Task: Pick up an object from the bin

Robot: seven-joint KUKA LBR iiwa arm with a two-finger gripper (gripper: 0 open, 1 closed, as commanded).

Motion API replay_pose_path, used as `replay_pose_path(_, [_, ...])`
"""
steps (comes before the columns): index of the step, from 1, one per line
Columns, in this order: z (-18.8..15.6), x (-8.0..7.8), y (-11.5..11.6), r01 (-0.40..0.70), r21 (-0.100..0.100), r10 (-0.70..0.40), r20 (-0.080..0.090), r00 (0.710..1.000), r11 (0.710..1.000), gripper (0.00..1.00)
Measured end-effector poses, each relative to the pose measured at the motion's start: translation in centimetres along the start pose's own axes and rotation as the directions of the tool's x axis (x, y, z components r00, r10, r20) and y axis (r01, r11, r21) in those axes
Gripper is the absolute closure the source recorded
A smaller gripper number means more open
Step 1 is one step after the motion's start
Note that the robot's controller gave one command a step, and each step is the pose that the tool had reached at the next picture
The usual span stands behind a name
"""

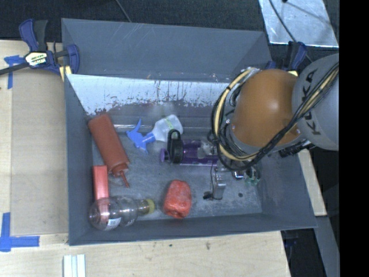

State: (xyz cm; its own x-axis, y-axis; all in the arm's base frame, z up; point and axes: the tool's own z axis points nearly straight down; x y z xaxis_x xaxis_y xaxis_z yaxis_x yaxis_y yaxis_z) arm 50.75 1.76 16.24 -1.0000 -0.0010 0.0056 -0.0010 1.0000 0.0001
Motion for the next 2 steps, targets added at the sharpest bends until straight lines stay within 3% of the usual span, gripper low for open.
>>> replay_pose_path(1, [-0.4, -0.2, 0.0, 0.0, 0.0, 0.0, 0.008, 1.0, 1.0, 0.0])
replay_pose_path(2, [5.0, -3.1, -0.4, 0.019, 0.0, -0.019, 0.015, 1.0, 1.0, 0.0])
